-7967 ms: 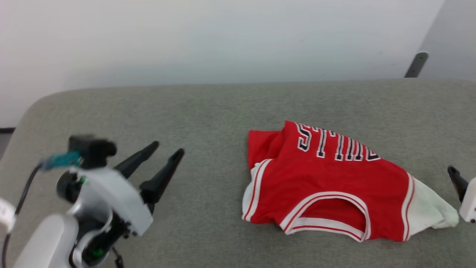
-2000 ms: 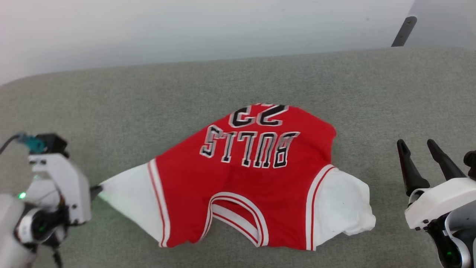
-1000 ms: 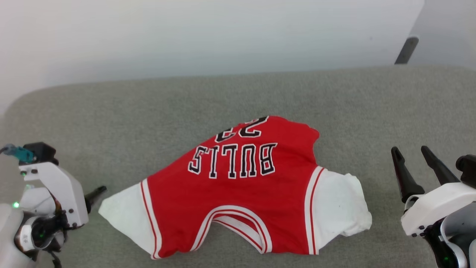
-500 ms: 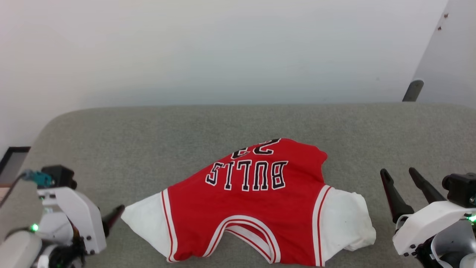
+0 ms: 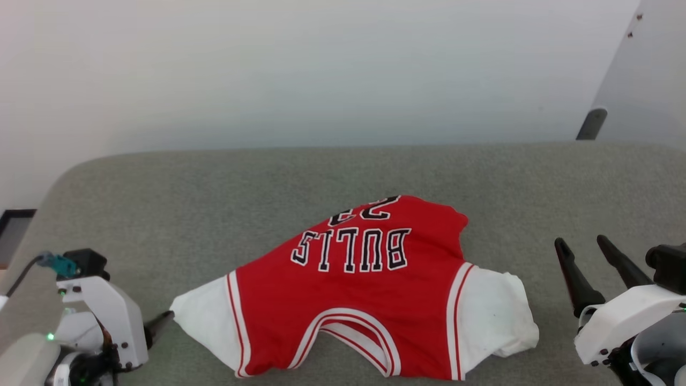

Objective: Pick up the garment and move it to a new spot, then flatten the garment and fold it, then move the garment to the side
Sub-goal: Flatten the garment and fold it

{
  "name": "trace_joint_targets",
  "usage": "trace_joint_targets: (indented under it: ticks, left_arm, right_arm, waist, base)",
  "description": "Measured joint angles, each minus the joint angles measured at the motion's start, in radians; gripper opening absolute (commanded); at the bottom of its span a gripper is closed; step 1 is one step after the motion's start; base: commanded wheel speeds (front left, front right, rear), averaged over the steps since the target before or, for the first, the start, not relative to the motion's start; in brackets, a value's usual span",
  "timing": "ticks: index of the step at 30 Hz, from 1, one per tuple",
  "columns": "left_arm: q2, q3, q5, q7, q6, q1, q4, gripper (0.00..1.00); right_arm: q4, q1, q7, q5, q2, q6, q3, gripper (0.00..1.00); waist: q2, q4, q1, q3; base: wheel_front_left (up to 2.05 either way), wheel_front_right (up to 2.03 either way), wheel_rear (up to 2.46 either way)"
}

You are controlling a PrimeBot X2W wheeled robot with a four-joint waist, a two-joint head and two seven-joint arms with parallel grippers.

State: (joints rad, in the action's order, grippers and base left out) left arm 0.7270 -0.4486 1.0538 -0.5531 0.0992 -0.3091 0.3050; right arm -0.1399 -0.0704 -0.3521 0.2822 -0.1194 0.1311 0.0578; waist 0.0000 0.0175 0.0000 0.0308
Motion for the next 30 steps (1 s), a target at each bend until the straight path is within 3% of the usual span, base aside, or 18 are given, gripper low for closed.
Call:
trace_joint_targets:
  ticks: [12,27,29,30]
  left_arm:
    - [-0.028,-0.026,-0.017,0.002,-0.110,-0.127,0.207,1.00]
    - [-0.082,-0.065,-0.049,0.021,-0.179,-0.242,0.421,0.98]
    - [-0.091,-0.065,-0.038,0.005,-0.188,-0.255,0.437,0.05]
    - [-0.094,-0.065,-0.030,-0.007,-0.192,-0.261,0.444,0.00]
  right_arm:
    - [-0.055,-0.020,-0.027,-0.010,-0.011,0.000,0.026,1.00]
    - [-0.095,-0.029,-0.075,-0.016,-0.018,0.000,0.046,1.00]
    - [-0.095,-0.029,-0.105,-0.010,-0.023,0.000,0.044,1.00]
    - [-0.095,-0.028,-0.125,-0.008,-0.026,0.000,0.044,1.00]
  waist:
    - [0.0000,-0.047,0.0000,-0.102]
    - [0.0000,-0.066,0.0000,-0.200]
    - [0.0000,-0.064,0.0000,-0.207]
    - [0.0000,-0.062,0.0000,-0.210]
  base:
    - [0.00,0.00,0.00]
    - [0.00,0.00,0.00]
    - [0.00,0.00,0.00]
    - [0.00,0.00,0.00]
